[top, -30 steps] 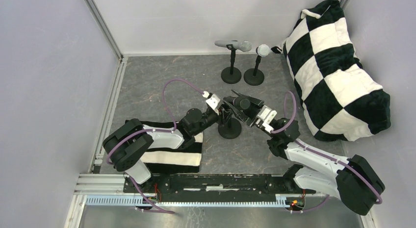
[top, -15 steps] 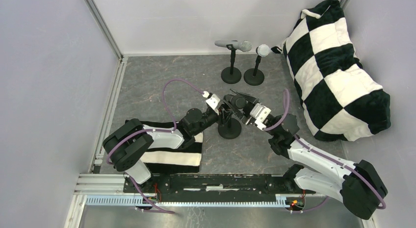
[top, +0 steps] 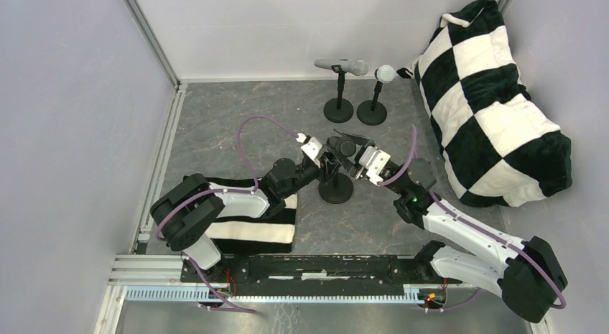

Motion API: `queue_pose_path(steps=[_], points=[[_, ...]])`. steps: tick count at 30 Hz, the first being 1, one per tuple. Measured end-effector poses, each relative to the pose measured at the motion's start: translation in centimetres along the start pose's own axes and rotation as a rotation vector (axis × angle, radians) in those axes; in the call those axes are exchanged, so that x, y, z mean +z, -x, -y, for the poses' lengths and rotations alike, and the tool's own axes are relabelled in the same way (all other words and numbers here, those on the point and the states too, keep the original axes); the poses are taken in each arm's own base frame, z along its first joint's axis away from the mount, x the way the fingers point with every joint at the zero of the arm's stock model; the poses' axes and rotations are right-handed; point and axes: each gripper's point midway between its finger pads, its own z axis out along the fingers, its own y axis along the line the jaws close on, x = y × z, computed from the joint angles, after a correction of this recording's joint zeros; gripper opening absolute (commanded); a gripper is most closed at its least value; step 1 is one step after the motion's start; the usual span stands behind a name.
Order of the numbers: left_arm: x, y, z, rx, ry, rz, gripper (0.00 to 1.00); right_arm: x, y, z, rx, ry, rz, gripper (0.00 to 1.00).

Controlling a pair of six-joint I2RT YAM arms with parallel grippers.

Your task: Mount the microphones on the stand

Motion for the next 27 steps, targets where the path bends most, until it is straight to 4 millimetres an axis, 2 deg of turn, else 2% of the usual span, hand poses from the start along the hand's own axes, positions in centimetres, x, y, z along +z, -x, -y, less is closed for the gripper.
queue_pose_path(steps=[18, 24, 26, 27], points=[[0.1, -0.1, -0.1, -0.001, 0.004, -0.015, 0.02, 1.0, -2.5, 0.8, 0.015, 0.169, -0.101, 0.0], [0.0, -0.1, -0.2, -0.001, 0.007, -0.019, 0.02, 1.0, -2.6, 0.9, 0.076, 0.196, -0.153, 0.0], [0.0, 0.0, -0.2, -0.001, 0.008, -0.018, 0.06, 0.9, -2.4, 1.0, 0.112, 0.199, -0.169, 0.0], [0.0, -0.1, -0.2, -0.001, 0.007, -0.019, 0.13, 0.9, -2.3, 1.0, 0.123, 0.201, -0.172, 0.0]])
